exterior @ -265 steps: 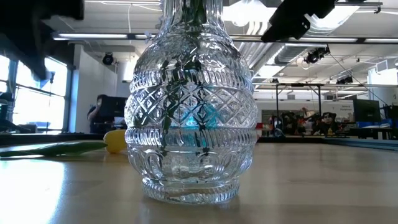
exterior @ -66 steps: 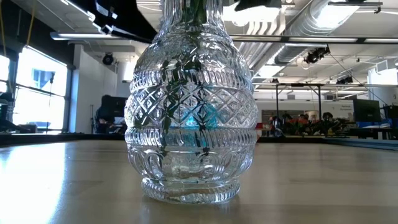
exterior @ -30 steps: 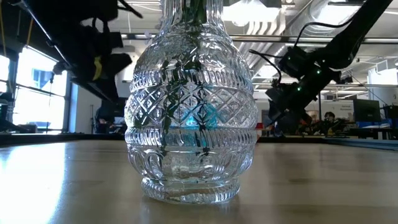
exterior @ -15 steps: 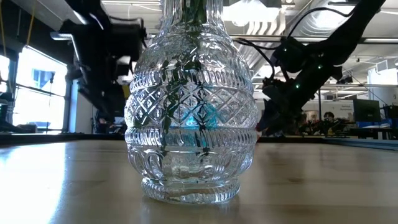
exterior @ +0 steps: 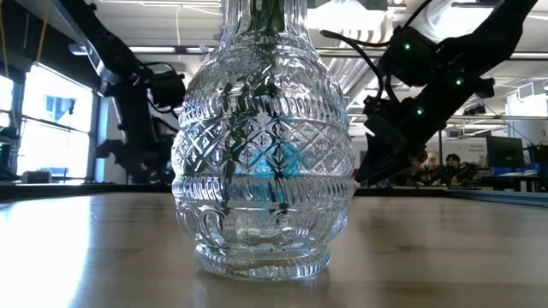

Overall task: Sort flowers into vase by color
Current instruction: Put the black tulip into the transparent vase

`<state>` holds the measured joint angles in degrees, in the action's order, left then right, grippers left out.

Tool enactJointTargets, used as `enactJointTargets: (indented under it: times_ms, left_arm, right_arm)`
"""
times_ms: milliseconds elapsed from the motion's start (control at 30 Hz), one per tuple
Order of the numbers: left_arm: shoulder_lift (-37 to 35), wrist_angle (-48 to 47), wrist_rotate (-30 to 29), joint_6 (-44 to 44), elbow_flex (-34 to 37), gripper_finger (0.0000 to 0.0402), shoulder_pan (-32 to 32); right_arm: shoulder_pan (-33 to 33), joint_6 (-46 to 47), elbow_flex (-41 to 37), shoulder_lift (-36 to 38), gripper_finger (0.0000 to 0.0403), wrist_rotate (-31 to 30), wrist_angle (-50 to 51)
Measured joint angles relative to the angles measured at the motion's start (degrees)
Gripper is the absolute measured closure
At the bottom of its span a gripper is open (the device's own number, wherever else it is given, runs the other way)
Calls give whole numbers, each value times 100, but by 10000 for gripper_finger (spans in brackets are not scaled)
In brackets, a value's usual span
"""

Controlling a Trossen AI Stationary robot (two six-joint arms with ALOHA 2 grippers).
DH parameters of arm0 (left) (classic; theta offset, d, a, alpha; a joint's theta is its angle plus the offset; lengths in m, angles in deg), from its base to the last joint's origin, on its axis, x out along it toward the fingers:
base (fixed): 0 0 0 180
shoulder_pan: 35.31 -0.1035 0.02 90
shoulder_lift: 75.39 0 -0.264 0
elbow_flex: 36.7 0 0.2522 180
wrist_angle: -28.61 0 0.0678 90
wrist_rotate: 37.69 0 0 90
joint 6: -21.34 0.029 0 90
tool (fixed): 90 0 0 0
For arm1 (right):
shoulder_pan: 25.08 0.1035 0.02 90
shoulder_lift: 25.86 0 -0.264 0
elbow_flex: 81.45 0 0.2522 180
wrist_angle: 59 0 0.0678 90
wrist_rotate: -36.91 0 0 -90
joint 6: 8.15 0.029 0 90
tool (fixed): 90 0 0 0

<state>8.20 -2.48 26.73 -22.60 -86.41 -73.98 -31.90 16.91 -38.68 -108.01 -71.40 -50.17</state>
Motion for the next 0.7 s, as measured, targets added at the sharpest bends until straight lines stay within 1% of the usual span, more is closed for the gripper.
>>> enactJointTargets:
  times_ms: [67, 167, 233, 333, 433, 533, 633, 667, 700]
  left_arm:
    - [0, 615, 499, 252, -2, 202, -411]
    - [0, 1333, 1255, 306, -4, 201, -839]
    - [0, 1578, 1494, 263, -9, 201, -963]
    - [56, 1601, 1427, 64, -9, 201, -1004]
    - [309, 1681, 1300, -92, -9, 201, -989]
    - [699, 2069, 1236, -225, -9, 201, -966]
    - [1089, 2715, 1259, -350, -9, 202, -930]
    - [1185, 2812, 1258, -418, -32, 202, -911]
    - [1202, 2695, 1174, -490, -81, 202, -852]
  right_arm:
    - [81, 59, 0, 0, 139, -114, -2]
    - [149, 63, 0, 0, 139, -125, -2]
    - [174, 63, 0, 0, 139, -132, -2]
    - [176, 68, 0, 0, 139, -198, -4]
    - [173, 107, 0, 0, 139, -335, -13]
    - [173, 103, 0, 0, 139, -360, -37]
    - [173, 105, 0, 0, 139, -357, -44]
    - [173, 105, 0, 0, 139, -356, -44]
    - [173, 101, 0, 0, 139, -356, -44]
